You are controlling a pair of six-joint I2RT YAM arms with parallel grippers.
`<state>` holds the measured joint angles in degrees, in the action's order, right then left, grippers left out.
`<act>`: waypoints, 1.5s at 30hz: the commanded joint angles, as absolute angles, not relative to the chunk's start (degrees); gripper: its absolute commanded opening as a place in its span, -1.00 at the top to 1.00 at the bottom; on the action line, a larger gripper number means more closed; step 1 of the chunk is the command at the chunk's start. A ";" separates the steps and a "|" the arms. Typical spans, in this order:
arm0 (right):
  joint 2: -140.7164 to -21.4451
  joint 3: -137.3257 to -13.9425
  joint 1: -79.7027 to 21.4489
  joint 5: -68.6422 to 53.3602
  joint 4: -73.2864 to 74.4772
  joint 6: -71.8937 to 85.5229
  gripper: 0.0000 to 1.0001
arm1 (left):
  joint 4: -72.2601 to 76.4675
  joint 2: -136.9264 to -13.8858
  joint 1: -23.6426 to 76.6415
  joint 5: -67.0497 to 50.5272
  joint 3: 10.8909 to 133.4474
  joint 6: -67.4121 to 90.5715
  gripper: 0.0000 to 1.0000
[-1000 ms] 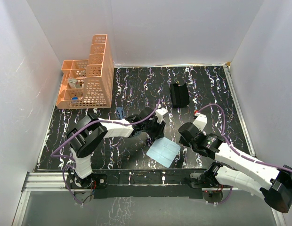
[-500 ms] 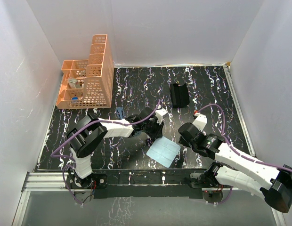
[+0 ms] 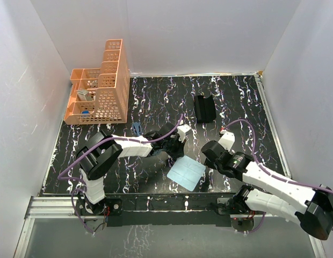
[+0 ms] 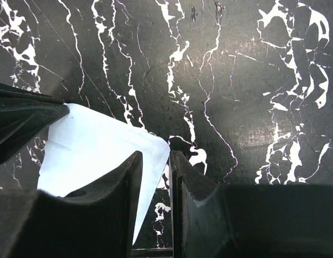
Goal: Organize the sunglasses
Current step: Fold the glasses cleaning cloth at the center of the board.
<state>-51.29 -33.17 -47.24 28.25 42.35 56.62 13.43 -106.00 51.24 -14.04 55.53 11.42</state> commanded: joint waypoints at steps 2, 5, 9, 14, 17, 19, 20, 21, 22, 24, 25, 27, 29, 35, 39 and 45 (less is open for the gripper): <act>-53.00 -33.73 -47.77 28.10 41.68 59.00 0.50 | 11.12 -103.92 51.58 -11.17 54.83 11.97 1.00; -53.40 -33.17 -47.81 27.66 40.72 59.35 0.50 | 11.66 -102.86 51.53 -9.82 53.95 12.17 1.00; -54.48 -32.39 -47.79 26.72 39.84 60.35 0.49 | 11.80 -101.30 51.55 -8.13 53.11 12.23 1.00; -54.71 -30.19 -47.83 25.76 37.26 61.47 0.48 | 12.06 -100.27 51.52 -7.94 52.51 12.10 1.00; -54.94 -29.59 -47.81 25.30 35.91 61.31 0.46 | 12.34 -99.49 51.52 -7.82 51.84 12.13 1.00; -55.54 -29.48 -47.82 25.30 35.50 61.17 0.44 | 12.43 -99.01 51.55 -7.86 51.49 12.19 1.00; -55.81 -29.48 -47.86 25.33 35.32 61.09 0.42 | 12.58 -98.75 51.58 -7.89 51.28 12.21 1.00; -56.03 -29.38 -47.84 25.39 34.99 61.04 0.41 | 12.69 -98.49 51.55 -7.91 51.22 12.29 1.00; -56.23 -29.34 -47.82 25.31 34.53 60.88 0.40 | 12.66 -98.18 51.56 -7.93 51.13 12.30 1.00; -56.66 -29.05 -47.81 25.33 33.29 60.75 0.40 | 12.94 -97.59 51.52 -7.97 50.81 12.48 1.00; -56.86 -28.85 -47.81 25.27 32.62 60.52 0.40 | 13.14 -97.23 51.55 -8.07 50.58 12.47 1.00; -56.97 -28.61 -47.81 25.35 31.57 60.25 0.39 | 13.20 -96.83 51.53 -8.28 50.45 12.40 1.00; -56.73 -28.17 -47.81 25.84 30.46 59.75 0.39 | 13.29 -96.54 51.51 -8.39 50.25 12.31 1.00; -56.88 -27.51 -47.81 26.71 28.48 58.25 0.37 | 13.37 -96.02 51.55 -8.62 50.03 12.39 1.00; -58.42 -27.58 -47.66 26.55 26.83 57.85 0.37 | 13.45 -96.00 51.54 -8.74 49.94 12.39 1.00; -60.23 -27.70 -46.58 25.93 24.89 57.08 0.37 | 13.73 -95.24 51.54 -8.81 49.40 12.46 1.00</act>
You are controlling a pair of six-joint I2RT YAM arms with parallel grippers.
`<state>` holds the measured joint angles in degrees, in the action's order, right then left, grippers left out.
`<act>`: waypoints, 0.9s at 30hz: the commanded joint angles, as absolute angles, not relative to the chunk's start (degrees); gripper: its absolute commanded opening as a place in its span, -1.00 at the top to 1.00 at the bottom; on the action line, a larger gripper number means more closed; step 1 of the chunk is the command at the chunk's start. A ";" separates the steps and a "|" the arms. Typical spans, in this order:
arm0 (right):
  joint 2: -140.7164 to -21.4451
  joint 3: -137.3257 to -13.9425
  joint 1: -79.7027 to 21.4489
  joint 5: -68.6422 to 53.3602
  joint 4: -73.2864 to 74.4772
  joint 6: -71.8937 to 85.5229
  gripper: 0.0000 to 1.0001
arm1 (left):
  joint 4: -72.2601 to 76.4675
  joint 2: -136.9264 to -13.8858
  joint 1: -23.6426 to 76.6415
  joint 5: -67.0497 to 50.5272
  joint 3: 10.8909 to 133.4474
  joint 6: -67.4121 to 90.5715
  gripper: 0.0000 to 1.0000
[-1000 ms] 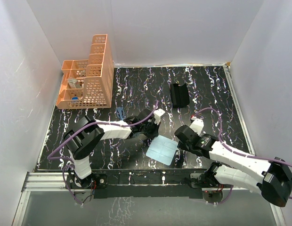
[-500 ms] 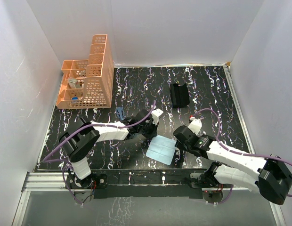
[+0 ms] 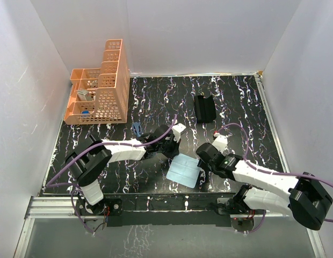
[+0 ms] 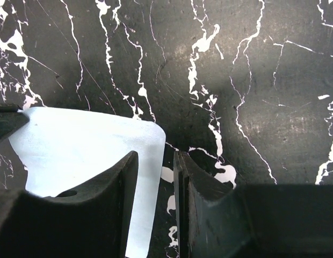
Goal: Organize the sunglasses
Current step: Fold the glasses cleaning cloth at the center of the board.
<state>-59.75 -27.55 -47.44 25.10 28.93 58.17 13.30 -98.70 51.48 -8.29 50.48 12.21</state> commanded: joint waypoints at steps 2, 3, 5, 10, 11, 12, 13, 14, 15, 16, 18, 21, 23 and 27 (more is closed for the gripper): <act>-60.29 -27.52 -45.93 25.41 24.39 56.68 0.36 | 14.01 -94.92 51.53 -8.70 48.99 12.40 1.00; -60.29 -27.43 -45.51 25.27 24.23 56.42 0.36 | 14.17 -94.71 51.56 -8.57 48.77 12.39 1.00; -60.14 -27.19 -44.38 24.72 23.63 55.70 0.36 | 14.88 -94.48 51.58 -8.65 48.06 12.47 1.00; -58.99 -24.94 -41.65 21.30 20.23 53.97 0.35 | 16.61 -93.77 51.51 -8.82 46.48 12.57 1.00; -58.83 -24.62 -41.33 21.12 19.95 54.01 0.35 | 16.90 -93.71 51.58 -8.83 46.33 12.58 1.00; -58.78 -24.35 -41.12 20.92 19.60 53.92 0.35 | 17.03 -93.64 51.51 -8.87 46.19 12.61 1.00; -58.86 -24.22 -40.93 20.65 19.46 53.74 0.35 | 17.17 -93.61 51.58 -8.85 46.15 12.57 1.00; -59.07 -24.11 -40.65 20.39 19.31 53.56 0.35 | 17.33 -93.63 51.59 -8.86 45.99 12.57 1.00; -59.21 -24.09 -40.60 20.14 19.19 53.41 0.35 | 17.44 -93.63 51.51 -8.94 45.91 12.57 1.00; -59.36 -23.94 -40.52 19.86 18.86 53.16 0.34 | 17.60 -93.61 51.53 -9.08 45.84 12.63 1.00; -59.58 -23.61 -40.44 19.38 17.81 52.99 0.34 | 18.05 -93.52 51.59 -9.29 45.64 12.66 1.00; -60.39 -23.22 -40.34 18.36 16.10 52.88 0.34 | 18.29 -93.32 51.58 -9.22 45.30 12.70 1.00; -61.17 -23.12 -40.34 17.80 15.15 52.91 0.34 | 18.22 -93.09 51.59 -9.25 45.28 12.50 1.00; -62.49 -22.87 -40.33 17.43 14.24 52.91 0.34 | 17.85 -92.68 51.58 -9.10 45.26 12.27 1.00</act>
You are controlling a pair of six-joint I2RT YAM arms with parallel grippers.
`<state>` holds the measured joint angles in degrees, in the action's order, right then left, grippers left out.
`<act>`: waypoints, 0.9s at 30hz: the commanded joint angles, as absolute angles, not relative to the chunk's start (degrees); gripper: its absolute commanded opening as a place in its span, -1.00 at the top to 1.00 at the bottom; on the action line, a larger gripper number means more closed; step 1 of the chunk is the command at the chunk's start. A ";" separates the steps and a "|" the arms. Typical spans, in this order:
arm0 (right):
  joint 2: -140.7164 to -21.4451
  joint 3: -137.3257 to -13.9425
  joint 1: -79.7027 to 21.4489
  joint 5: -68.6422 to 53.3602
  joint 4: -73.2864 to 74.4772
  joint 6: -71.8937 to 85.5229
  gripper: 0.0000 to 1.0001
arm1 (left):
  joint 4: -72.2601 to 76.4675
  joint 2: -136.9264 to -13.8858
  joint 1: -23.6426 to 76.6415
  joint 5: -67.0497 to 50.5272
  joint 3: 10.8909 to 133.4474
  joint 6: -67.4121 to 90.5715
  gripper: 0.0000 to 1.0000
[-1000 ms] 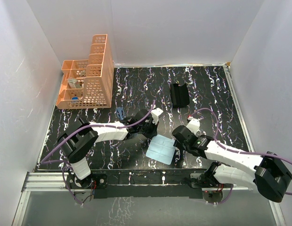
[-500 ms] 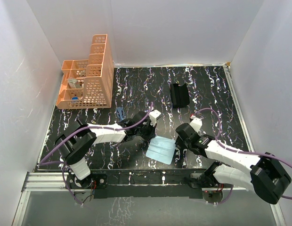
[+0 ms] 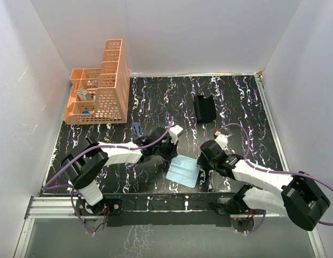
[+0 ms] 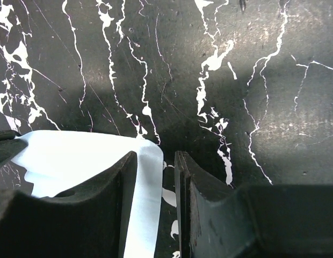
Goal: Organize the sunglasses
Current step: Fold the glasses cleaning cloth at the center of the board.
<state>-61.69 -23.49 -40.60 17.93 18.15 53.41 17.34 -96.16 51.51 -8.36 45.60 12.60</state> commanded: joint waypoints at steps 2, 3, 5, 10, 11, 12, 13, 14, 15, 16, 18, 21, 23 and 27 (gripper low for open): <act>-62.65 -22.47 -40.29 17.45 13.78 52.95 0.34 | 17.97 -92.40 51.54 -9.22 45.12 12.22 1.00; -62.73 -22.30 -40.34 17.29 13.54 52.94 0.34 | 18.01 -92.36 51.55 -9.23 45.09 12.22 1.00; -62.88 -21.86 -40.34 17.00 13.00 53.04 0.34 | 17.98 -92.56 51.55 -9.34 45.21 12.30 1.00; -63.36 -21.54 -40.34 16.13 12.43 53.24 0.38 | 17.67 -93.27 51.54 -9.75 45.60 12.48 1.00; -63.30 -21.49 -40.34 16.02 12.32 53.26 0.39 | 17.67 -93.25 51.54 -9.76 45.64 12.40 1.00; -63.14 -21.45 -40.34 15.93 12.22 53.25 0.40 | 17.59 -93.25 51.63 -9.69 45.69 12.39 1.00; -62.95 -21.40 -40.34 15.85 12.15 53.34 0.41 | 17.65 -93.34 51.56 -9.67 45.70 12.39 1.00; -62.93 -21.30 -40.34 15.68 12.09 53.35 0.44 | 17.62 -93.34 51.56 -9.67 45.70 12.39 1.00; -62.90 -21.23 -40.32 15.51 11.93 53.38 0.47 | 17.52 -93.43 51.57 -9.67 45.78 12.39 1.00; -62.97 -21.13 -40.34 15.23 11.81 53.47 0.48 | 17.42 -93.44 51.60 -9.67 45.86 12.39 1.00; -63.29 -21.03 -40.34 15.04 11.58 53.60 0.53 | 17.47 -93.53 51.56 -9.74 45.87 12.39 1.00; -63.45 -20.70 -40.34 14.99 11.52 53.57 0.58 | 17.41 -93.79 51.62 -9.84 45.72 12.39 1.00; -63.37 -20.74 -40.34 15.58 11.74 53.50 0.57 | 17.40 -93.85 51.60 -9.84 45.66 12.41 1.00; -63.34 -21.04 -40.34 15.99 12.05 53.14 0.59 | 17.51 -93.87 51.70 -9.93 45.74 12.49 1.00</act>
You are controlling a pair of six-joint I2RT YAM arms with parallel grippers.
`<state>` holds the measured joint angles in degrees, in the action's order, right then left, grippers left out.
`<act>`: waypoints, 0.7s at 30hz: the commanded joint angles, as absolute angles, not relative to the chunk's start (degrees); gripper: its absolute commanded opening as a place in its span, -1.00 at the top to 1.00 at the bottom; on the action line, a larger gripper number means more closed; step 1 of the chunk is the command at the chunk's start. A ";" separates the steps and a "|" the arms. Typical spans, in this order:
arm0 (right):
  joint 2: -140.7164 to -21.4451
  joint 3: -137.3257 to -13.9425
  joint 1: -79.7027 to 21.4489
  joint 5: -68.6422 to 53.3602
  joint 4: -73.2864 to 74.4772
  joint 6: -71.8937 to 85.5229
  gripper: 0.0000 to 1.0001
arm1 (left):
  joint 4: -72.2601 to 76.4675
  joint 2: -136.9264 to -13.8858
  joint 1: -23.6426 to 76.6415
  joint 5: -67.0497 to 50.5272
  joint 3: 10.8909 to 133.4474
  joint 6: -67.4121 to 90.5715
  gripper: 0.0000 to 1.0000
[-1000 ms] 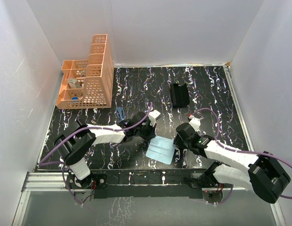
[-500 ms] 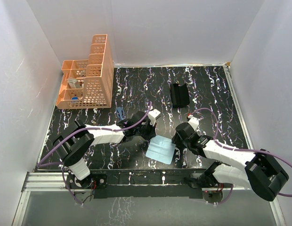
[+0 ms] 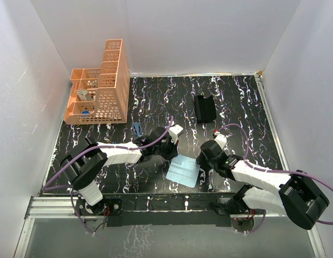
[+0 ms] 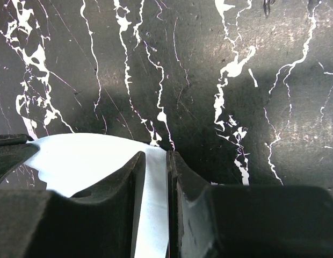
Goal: Organize the sunglasses
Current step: Fold the glasses cleaning cloth at the center of the board.
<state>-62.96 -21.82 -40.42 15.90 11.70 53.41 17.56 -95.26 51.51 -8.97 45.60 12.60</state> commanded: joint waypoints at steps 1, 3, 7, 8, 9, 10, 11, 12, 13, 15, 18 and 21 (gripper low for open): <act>-63.41 -21.13 -40.34 16.16 12.25 53.13 0.60 | 17.42 -93.99 51.61 -9.93 45.83 12.40 1.00; -63.31 -21.21 -40.30 16.32 12.47 53.08 0.62 | 17.40 -94.06 51.59 -10.02 45.90 12.39 1.00; -63.18 -21.16 -40.33 16.91 12.83 52.87 0.69 | 17.24 -94.11 51.68 -10.02 45.97 12.31 1.00; -63.19 -21.14 -40.32 17.07 12.79 52.81 0.69 | 17.23 -94.06 51.61 -10.02 45.90 12.31 1.00; -63.19 -21.13 -40.34 17.20 12.75 52.77 0.70 | 17.27 -94.10 51.63 -10.03 45.86 12.34 1.00; -63.22 -21.03 -40.34 17.22 12.70 52.74 0.69 | 17.33 -94.07 51.60 -10.02 45.77 12.31 1.00; -63.34 -21.06 -40.34 17.23 12.66 52.64 0.71 | 17.32 -94.07 51.60 -10.10 45.74 12.31 1.00; -63.48 -21.08 -40.33 17.19 12.59 52.65 0.72 | 17.31 -94.07 51.62 -10.11 45.82 12.30 1.00; -63.66 -21.03 -40.32 17.12 12.49 52.60 0.75 | 17.39 -94.06 51.64 -10.13 45.77 12.33 1.00; -63.87 -21.03 -40.34 17.05 12.32 52.56 0.78 | 17.48 -94.14 51.59 -10.11 45.77 12.33 1.00; -63.98 -20.85 -40.34 17.05 12.14 52.54 0.82 | 17.51 -94.13 51.63 -10.11 45.64 12.36 1.00; -64.03 -20.65 -40.33 16.97 11.79 52.56 0.87 | 17.49 -94.25 51.67 -10.15 45.66 12.37 1.00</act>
<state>-63.37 -21.82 -40.42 16.36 11.77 52.90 17.56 -95.26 51.51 -9.28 45.60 12.58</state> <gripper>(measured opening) 0.082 0.008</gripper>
